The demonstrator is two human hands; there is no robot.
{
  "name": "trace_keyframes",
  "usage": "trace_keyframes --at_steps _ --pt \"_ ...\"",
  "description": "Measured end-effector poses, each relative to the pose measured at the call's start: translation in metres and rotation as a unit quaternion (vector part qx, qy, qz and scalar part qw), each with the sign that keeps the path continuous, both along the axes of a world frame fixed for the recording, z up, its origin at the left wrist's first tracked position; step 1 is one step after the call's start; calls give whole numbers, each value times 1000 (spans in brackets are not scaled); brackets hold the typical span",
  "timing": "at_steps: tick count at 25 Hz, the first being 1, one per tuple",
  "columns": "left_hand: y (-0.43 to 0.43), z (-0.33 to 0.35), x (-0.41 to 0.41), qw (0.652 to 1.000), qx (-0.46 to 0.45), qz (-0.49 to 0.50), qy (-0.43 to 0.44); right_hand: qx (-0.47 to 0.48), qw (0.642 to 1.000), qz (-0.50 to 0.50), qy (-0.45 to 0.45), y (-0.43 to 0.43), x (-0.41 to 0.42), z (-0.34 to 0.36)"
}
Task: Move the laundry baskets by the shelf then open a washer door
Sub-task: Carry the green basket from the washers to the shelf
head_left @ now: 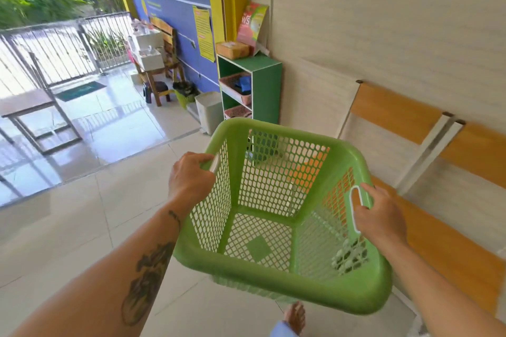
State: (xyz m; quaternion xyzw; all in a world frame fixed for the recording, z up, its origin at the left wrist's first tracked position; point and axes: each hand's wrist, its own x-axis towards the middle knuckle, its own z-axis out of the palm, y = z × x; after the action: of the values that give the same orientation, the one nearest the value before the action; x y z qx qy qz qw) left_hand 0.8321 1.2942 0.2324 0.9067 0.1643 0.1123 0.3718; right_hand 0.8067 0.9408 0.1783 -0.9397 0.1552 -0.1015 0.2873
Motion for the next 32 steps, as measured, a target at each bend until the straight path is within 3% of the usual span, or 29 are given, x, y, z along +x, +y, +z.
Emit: trace_keyframes --at_steps 6,12,17,23,27,32 --pt "55 -7 164 998 5 43 36 40 999 29 -10 55 186 -11" --pt "103 -21 316 996 -6 42 77 21 999 37 7 95 337 -12" --pt "135 -80 479 991 -5 -48 125 25 997 -58 48 136 434 -59" --pt "127 -115 635 959 -31 -197 200 54 964 -231 119 167 495 -88" --pt "90 -134 705 936 -40 -246 248 93 941 -300 123 158 527 -111" --pt "43 -212 762 924 -36 -262 278 182 910 -346 135 133 563 -201"
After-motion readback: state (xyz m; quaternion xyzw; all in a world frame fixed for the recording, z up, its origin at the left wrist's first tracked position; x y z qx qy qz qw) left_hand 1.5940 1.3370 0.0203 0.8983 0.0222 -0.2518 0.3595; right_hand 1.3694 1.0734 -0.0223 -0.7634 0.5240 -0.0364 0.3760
